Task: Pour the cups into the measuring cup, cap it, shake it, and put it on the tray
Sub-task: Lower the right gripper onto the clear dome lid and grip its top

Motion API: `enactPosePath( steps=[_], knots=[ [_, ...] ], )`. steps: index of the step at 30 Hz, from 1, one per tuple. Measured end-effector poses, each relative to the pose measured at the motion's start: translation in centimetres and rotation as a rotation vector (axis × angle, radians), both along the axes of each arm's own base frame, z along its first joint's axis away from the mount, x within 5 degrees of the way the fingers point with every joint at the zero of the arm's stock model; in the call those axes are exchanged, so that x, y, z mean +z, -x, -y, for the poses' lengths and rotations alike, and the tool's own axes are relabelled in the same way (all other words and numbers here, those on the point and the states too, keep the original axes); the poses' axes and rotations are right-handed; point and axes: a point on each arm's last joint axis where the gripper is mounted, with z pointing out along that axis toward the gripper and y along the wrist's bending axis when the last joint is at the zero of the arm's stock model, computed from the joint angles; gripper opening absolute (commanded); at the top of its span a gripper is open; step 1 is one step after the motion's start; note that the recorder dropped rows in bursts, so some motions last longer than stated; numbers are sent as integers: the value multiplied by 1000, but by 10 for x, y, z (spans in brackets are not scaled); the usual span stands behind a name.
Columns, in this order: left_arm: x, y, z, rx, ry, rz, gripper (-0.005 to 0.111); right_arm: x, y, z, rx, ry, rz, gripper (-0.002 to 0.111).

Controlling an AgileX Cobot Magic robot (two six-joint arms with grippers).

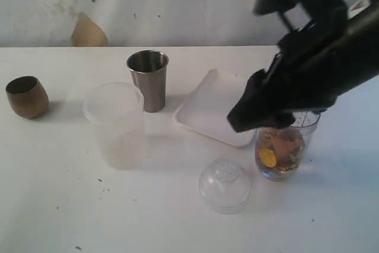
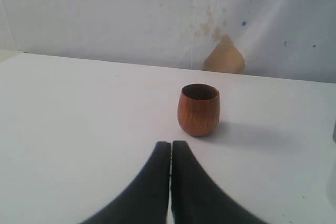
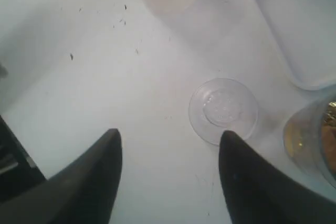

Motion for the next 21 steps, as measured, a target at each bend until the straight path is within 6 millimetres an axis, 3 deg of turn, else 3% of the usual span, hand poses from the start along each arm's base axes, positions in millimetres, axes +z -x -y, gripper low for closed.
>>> enactPosePath(
  steps=[4, 10, 15, 21],
  knots=[
    [0, 0, 0, 0, 0, 0, 1, -36, -8, -31, 48, 258, -32, 59],
    [0, 0, 0, 0, 0, 0, 1, -78, -22, -64, 100, 350, -70, 60],
    [0, 0, 0, 0, 0, 0, 1, -103, -35, -69, 55, 432, -88, 60],
    [0, 0, 0, 0, 0, 0, 1, -108, -43, -64, 10, 509, -42, 60]
  ],
)
